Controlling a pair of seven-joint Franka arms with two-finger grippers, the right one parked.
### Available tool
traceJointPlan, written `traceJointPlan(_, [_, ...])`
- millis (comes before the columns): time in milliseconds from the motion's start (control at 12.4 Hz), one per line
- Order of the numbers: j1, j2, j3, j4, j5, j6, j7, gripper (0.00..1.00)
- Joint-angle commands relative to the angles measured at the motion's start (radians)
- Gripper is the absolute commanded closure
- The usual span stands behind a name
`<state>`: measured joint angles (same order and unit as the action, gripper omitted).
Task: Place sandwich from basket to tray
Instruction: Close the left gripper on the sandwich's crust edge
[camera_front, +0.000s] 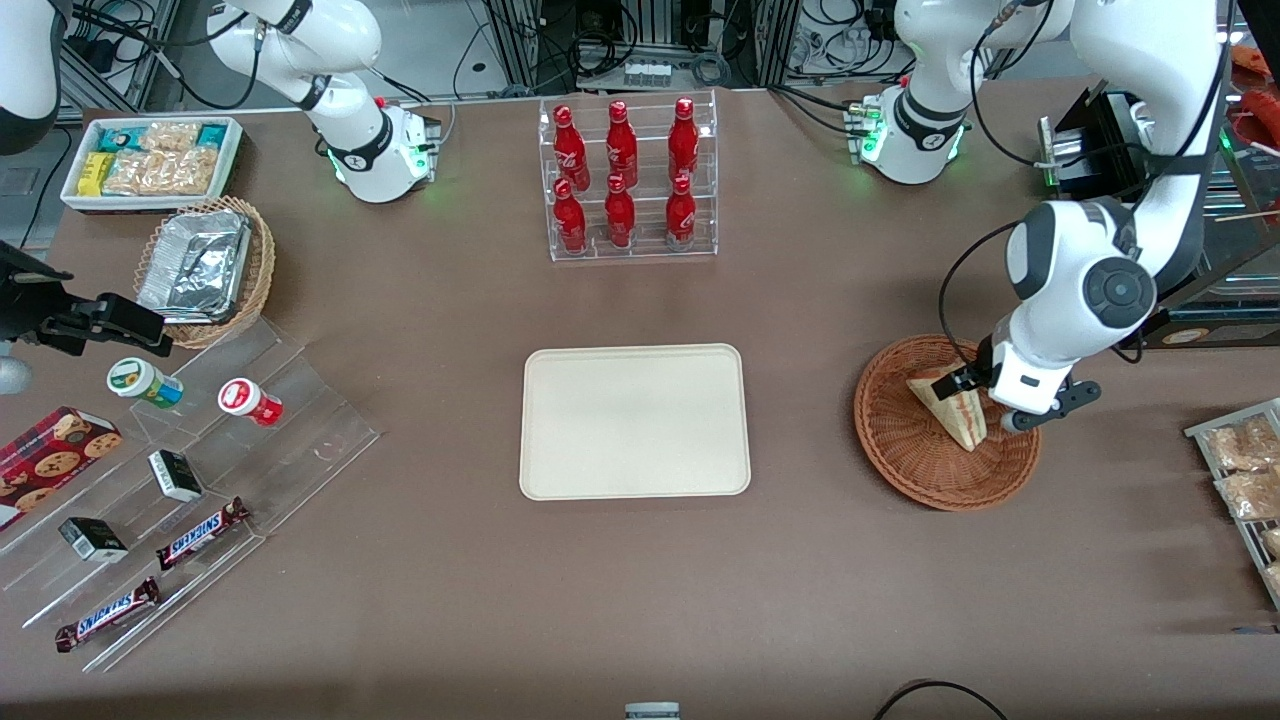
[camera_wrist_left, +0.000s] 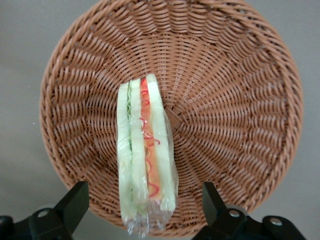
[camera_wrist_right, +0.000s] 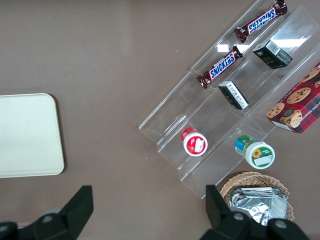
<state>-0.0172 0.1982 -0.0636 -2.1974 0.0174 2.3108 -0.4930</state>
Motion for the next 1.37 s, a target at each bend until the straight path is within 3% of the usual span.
traceJointPlan(0, [-0.007,0.036,0.004,-0.001,-0.005,0.047,-0.035,0.0])
traceJointPlan(242, [-0.006,0.066,0.005,-0.001,-0.005,0.061,-0.061,0.03])
traceJointPlan(323, [-0.003,0.079,0.005,-0.001,-0.005,0.061,-0.088,0.24])
traceJointPlan(484, [-0.009,0.095,0.004,0.001,-0.005,0.059,-0.154,0.75])
traceJointPlan(565, [-0.012,0.105,0.004,0.001,-0.005,0.058,-0.159,0.93])
traceJointPlan(645, [-0.012,0.104,0.004,0.001,-0.004,0.056,-0.157,1.0])
traceJointPlan(968, [-0.012,0.092,0.004,0.021,0.015,0.015,-0.139,1.0])
traceJointPlan(1129, [-0.021,0.069,0.002,0.069,0.024,-0.075,-0.105,1.0])
traceJointPlan(1290, [-0.05,0.047,-0.004,0.128,0.077,-0.187,-0.098,1.0])
